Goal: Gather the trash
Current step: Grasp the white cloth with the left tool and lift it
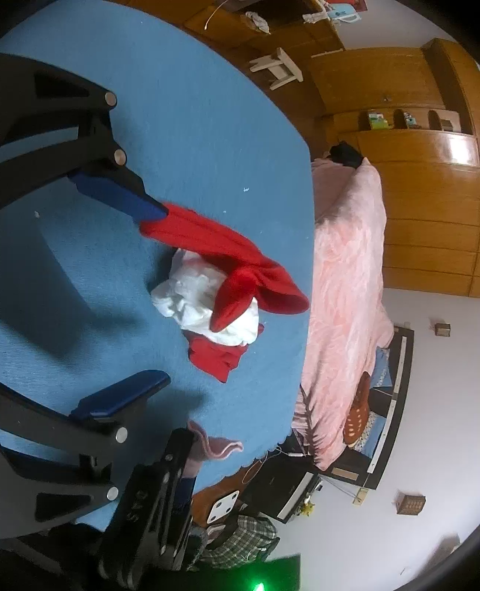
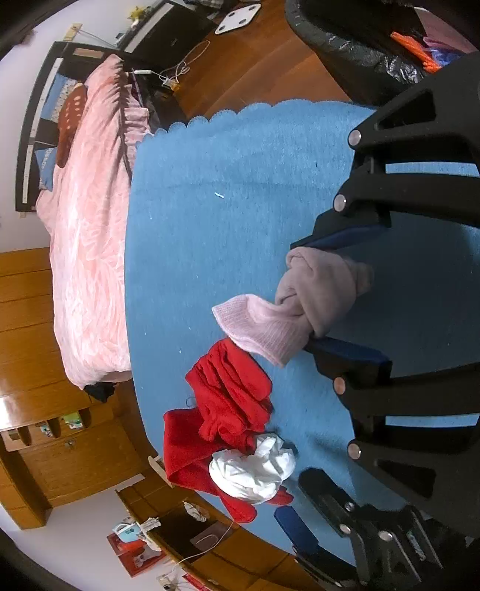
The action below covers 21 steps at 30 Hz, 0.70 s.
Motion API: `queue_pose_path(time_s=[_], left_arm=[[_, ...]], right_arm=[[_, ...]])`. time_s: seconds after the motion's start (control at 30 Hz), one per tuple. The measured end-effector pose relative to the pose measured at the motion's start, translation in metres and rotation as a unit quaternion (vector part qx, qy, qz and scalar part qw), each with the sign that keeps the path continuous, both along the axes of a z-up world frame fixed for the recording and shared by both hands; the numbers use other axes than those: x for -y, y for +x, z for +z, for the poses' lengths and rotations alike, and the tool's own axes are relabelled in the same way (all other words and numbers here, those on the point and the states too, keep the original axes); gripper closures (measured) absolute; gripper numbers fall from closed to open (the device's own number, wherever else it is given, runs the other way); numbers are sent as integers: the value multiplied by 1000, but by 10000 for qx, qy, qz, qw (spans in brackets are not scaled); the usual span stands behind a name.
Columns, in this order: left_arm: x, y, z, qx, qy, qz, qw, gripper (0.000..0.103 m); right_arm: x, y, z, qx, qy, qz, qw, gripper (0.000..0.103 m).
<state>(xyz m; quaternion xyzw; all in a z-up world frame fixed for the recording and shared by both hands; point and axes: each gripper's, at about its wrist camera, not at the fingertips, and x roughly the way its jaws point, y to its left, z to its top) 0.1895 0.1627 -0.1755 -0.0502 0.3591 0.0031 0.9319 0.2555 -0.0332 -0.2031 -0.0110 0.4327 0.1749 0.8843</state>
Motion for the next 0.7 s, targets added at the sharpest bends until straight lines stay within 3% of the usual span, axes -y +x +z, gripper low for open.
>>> queue_pose_path(time_s=[0.37, 0.47, 0.63, 0.7], left_arm=[[-10, 31, -4, -22, -34, 180, 9998, 22], [-10, 28, -4, -16, -57, 129, 9999, 33], [-8, 23, -4, -24, -113, -27, 9999, 59], [-7, 20, -3, -3, -135, -52, 9999, 63]], right_arm=[[0, -1, -8, -99, -44, -20, 9999, 60], [0, -2, -8, -89, -50, -22, 9999, 60], [3, -7, -6, -68, -45, -41, 10000, 60], [5, -9, -5, -58, -38, -45, 10000, 60]])
